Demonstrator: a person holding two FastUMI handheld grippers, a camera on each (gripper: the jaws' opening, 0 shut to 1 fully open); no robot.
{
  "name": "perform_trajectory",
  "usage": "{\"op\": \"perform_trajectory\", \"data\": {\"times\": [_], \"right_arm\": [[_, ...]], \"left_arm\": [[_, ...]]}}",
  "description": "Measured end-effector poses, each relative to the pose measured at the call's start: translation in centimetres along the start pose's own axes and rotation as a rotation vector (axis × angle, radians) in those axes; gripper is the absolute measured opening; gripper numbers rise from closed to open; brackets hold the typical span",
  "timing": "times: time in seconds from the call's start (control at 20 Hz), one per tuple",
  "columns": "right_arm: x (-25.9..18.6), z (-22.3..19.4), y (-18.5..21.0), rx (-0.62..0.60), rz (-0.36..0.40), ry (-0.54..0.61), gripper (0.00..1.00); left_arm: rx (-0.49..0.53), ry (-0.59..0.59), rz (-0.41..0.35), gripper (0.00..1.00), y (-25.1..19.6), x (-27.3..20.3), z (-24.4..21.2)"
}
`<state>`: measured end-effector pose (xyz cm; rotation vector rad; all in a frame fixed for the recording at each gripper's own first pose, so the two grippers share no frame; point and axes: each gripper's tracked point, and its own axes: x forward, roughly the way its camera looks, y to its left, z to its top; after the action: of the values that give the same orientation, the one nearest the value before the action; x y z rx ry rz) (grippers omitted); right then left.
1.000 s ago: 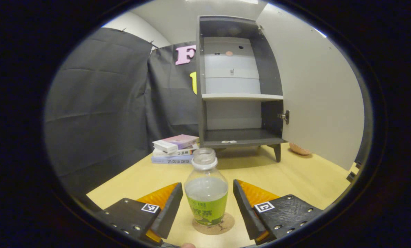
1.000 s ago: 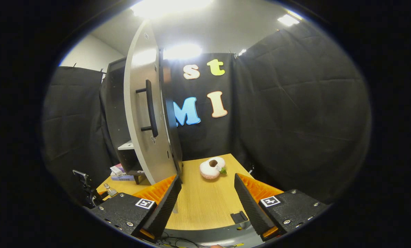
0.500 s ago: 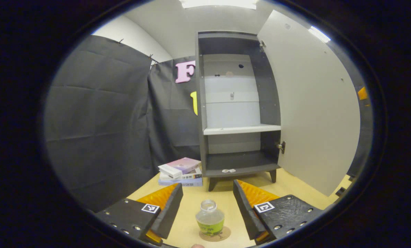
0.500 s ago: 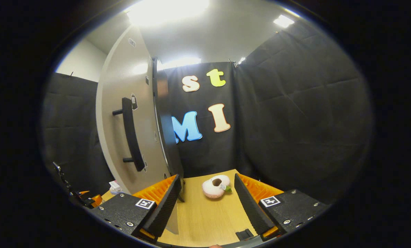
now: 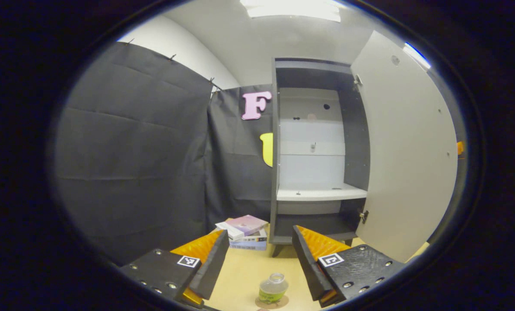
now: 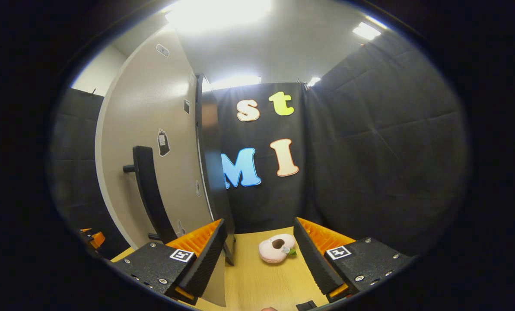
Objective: Open the cabinet door with the right hand, grasp the bottle in the cabinet with the left hand and place it on the coaster, then close the cabinet door with the right hand.
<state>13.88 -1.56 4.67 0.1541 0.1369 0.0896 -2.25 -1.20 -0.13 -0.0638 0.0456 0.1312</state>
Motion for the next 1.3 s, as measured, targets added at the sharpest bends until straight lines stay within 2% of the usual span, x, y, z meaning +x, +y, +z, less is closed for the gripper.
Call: {"op": "perform_trajectory", "data": {"times": [0.05,0.1,0.25,0.3,0.35,0.4,0.45,0.55,0.7,0.8,1.0,1.25,1.3], "right_arm": [[-0.3,0.4,0.6,-0.005,-0.002,-0.008,0.95],[-0.5,0.7,1.0,-0.009,-0.007,-0.017,0.95],[-1.3,1.1,2.7,-0.022,-0.018,-0.027,0.95],[-1.4,1.0,3.1,-0.031,-0.035,-0.025,0.95],[-1.8,1.1,2.9,-0.051,-0.059,-0.028,0.91],[-2.0,1.2,3.0,-0.067,-0.081,-0.029,0.94],[-2.3,1.3,3.2,-0.077,-0.096,-0.030,0.95],[-2.3,1.2,3.7,-0.087,-0.116,-0.018,0.94],[-2.4,1.2,4.4,-0.089,-0.137,-0.011,0.93],[-2.7,1.1,5.4,-0.090,-0.139,-0.008,0.93],[-3.2,1.0,7.8,-0.109,-0.118,-0.005,0.93],[-3.3,0.6,10.7,-0.108,-0.092,-0.008,0.93],[-3.4,0.5,11.3,-0.103,-0.087,-0.007,0.93]], "left_arm": [[0.001,-0.018,0.003,0.80,0.8,0.2,0.7],[0.000,-0.031,0.005,0.84,1.6,0.5,1.0],[-0.003,-0.053,0.006,0.84,4.1,1.0,1.7],[-0.002,-0.055,0.010,0.84,5.2,1.1,1.8],[-0.006,-0.058,0.014,0.87,6.1,1.2,1.8],[-0.013,-0.061,0.013,0.84,7.0,1.3,1.8],[-0.020,-0.061,0.015,0.87,7.8,1.4,1.7],[-0.029,-0.057,0.020,0.80,9.7,1.7,1.6],[-0.044,-0.053,0.030,0.84,12.0,2.0,1.1],[-0.053,-0.046,0.029,0.81,13.1,2.3,0.5],[-0.063,-0.039,0.025,0.87,14.9,3.0,0.0],[-0.054,-0.033,0.006,0.87,16.5,3.7,-0.5],[-0.050,-0.033,0.004,0.84,17.0,3.8,-0.4]]}}
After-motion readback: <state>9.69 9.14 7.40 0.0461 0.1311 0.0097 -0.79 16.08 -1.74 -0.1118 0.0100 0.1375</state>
